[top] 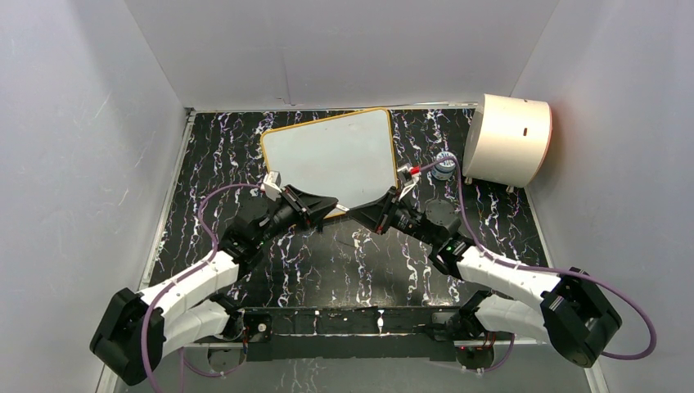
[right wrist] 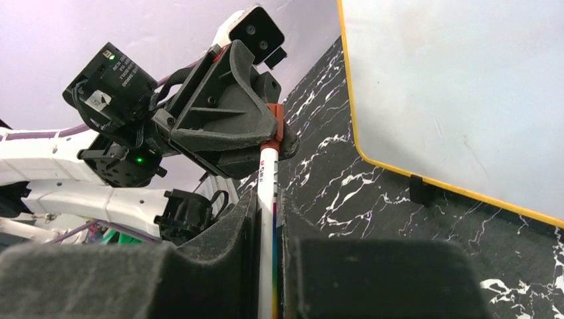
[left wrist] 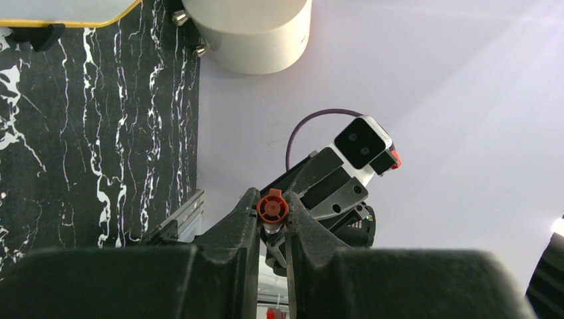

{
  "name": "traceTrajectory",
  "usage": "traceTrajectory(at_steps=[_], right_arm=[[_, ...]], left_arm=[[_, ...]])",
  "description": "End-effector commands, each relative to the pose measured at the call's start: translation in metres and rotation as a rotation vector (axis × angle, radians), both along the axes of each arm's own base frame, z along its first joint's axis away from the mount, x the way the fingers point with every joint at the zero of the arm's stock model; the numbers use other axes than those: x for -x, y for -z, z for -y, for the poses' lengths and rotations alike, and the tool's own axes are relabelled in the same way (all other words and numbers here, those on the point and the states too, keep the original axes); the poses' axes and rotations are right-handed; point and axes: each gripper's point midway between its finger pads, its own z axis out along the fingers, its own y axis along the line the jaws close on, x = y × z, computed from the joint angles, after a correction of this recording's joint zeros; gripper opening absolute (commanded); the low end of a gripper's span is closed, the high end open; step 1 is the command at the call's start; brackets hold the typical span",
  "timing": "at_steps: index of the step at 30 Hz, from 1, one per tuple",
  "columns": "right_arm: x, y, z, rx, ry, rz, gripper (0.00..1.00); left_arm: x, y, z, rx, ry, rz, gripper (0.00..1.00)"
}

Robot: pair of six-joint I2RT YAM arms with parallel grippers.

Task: Write a sentence on the whiteboard
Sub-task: Open the whiteboard marker at the center of the board.

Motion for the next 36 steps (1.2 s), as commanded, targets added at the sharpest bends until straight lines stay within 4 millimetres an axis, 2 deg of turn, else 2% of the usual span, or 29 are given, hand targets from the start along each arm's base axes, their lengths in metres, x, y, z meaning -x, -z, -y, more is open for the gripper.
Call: traceTrajectory(at_steps=[1,9,18,22,24,28,32,36], right_arm=[[0.017,-0.014,0.002,-0.041,-0.065,0.075,0.00],[0.021,-0.001,0.011,-0.011,-0.049,0.070,0.00],[0.023,-0.002,0.023,-0.016,-0.007,0.098,0.00],[0.017,0.000,0.025,0.029,0.021,0.120,0.00],[0.015,0.003,0.027,0.046,0.038,0.117,0.00],[0.010,0.001,0.030,0.055,0.063,0.138,0.00],[0.007,0.001,0.030,0.079,0.076,0.154,0.00],[0.005,0.000,0.035,0.101,0.098,0.172,0.00]], left_arm=[[-0.024,-0.003,-0.027,0.000,-0.189,0.030,0.00],[-0.029,-0.006,-0.035,-0.012,-0.240,0.040,0.00],[-0.037,-0.005,-0.050,-0.086,-0.295,0.068,0.00],[-0.044,-0.005,-0.063,-0.250,-0.308,0.089,0.00],[-0.049,-0.016,-0.066,-0.334,-0.299,0.131,0.00],[-0.057,-0.017,-0.079,-0.553,-0.280,0.149,0.00],[-0.069,-0.012,-0.105,-0.772,-0.274,0.126,0.00],[-0.078,-0.018,-0.137,-0.902,-0.272,0.093,0.00]])
